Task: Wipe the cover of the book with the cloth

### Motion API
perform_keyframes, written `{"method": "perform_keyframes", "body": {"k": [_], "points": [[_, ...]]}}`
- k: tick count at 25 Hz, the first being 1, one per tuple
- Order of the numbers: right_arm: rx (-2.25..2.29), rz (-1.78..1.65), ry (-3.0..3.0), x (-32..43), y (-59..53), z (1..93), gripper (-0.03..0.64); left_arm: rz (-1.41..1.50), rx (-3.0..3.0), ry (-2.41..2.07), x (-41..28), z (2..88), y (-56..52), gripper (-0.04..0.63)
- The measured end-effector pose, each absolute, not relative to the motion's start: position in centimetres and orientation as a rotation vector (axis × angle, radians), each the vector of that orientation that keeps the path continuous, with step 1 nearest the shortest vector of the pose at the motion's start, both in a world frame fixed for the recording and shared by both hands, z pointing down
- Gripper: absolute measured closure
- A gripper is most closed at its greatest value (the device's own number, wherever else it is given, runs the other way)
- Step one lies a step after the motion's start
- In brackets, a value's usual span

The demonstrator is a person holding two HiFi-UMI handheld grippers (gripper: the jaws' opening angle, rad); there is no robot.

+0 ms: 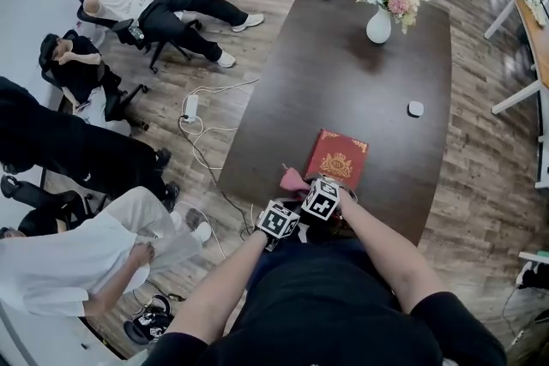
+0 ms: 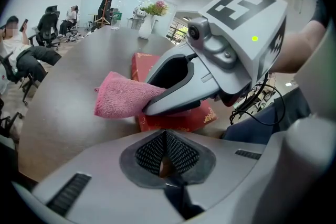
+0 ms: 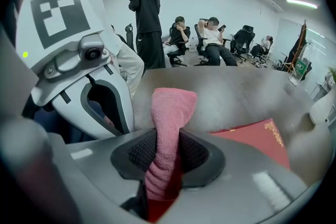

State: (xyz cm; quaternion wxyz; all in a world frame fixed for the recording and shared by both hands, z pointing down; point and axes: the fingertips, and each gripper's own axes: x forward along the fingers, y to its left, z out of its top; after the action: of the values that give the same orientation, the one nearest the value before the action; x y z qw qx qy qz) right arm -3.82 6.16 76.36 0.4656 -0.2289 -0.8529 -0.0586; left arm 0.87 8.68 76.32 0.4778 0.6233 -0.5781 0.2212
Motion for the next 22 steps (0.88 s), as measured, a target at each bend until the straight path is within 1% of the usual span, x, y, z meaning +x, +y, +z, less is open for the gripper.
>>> {"method": "perform_keyframes", "body": {"k": [22], "points": [[-0.552,-0.117,-2.088,-1.9,5.3,76.6,0.496,0.563,1.519,-1.414,0.9,76.3,8.8,0.6]]}}
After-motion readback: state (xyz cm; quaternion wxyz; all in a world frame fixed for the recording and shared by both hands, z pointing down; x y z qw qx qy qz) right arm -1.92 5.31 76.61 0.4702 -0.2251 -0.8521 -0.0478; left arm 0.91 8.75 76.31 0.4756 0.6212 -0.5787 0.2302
